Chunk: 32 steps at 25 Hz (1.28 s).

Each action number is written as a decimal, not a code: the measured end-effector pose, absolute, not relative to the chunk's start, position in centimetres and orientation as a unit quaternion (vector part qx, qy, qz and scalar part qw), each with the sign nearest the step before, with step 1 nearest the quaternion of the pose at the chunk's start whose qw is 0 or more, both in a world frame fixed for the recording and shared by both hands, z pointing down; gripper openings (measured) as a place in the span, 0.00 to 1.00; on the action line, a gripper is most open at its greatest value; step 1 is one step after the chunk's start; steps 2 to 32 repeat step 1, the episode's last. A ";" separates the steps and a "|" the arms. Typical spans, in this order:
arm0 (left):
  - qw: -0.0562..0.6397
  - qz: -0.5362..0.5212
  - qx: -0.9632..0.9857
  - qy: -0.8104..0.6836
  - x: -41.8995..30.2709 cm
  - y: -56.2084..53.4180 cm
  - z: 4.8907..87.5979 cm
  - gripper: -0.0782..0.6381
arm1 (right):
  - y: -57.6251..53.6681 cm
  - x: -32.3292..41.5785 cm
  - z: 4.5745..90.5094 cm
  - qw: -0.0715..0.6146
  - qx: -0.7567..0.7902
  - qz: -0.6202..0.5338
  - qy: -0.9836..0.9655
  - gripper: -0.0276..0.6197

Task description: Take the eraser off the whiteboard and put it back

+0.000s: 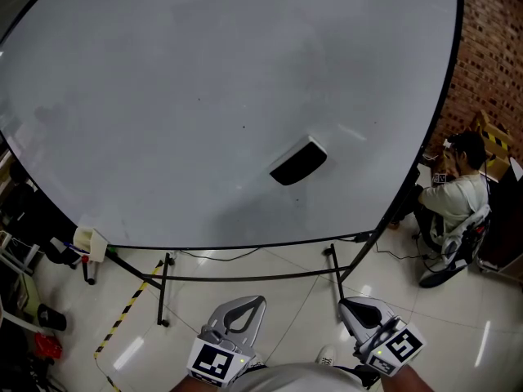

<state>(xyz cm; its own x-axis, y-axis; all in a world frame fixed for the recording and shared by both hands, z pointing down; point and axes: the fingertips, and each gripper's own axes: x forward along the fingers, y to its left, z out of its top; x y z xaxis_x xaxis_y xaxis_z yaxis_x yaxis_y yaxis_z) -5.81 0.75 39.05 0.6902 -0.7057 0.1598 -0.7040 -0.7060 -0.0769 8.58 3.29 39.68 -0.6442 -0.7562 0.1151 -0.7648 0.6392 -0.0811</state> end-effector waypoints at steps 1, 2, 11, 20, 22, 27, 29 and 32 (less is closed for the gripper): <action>0.005 -0.090 -0.920 0.382 -5.7 0.8 39.1 0.13 | 3.3 8.7 39.7 0.036 0.421 0.061 -0.905 0.05; 0.005 -0.090 -0.920 0.382 -5.7 0.8 39.1 0.13 | 3.3 8.7 39.7 0.036 0.421 0.061 -0.905 0.05; 0.005 -0.090 -0.920 0.382 -5.7 0.8 39.1 0.13 | 3.3 8.7 39.7 0.036 0.421 0.061 -0.905 0.05; 0.005 -0.090 -0.920 0.382 -5.7 0.8 39.1 0.13 | 3.3 8.7 39.7 0.036 0.421 0.061 -0.905 0.05; 0.005 -0.090 -0.920 0.382 -5.7 0.8 39.1 0.13 | 3.3 8.7 39.7 0.036 0.421 0.061 -0.905 0.05; 0.005 -0.090 -0.920 0.382 -5.7 0.8 39.1 0.13 | 3.3 8.7 39.7 0.036 0.421 0.061 -0.905 0.05; 0.005 -0.090 -0.920 0.382 -5.7 0.8 39.1 0.13 | 3.3 8.7 39.7 0.036 0.421 0.061 -0.905 0.05; 0.005 -0.090 -0.920 0.382 -5.7 0.8 39.1 0.13 | 3.3 8.7 39.7 0.036 0.421 0.061 -0.905 0.05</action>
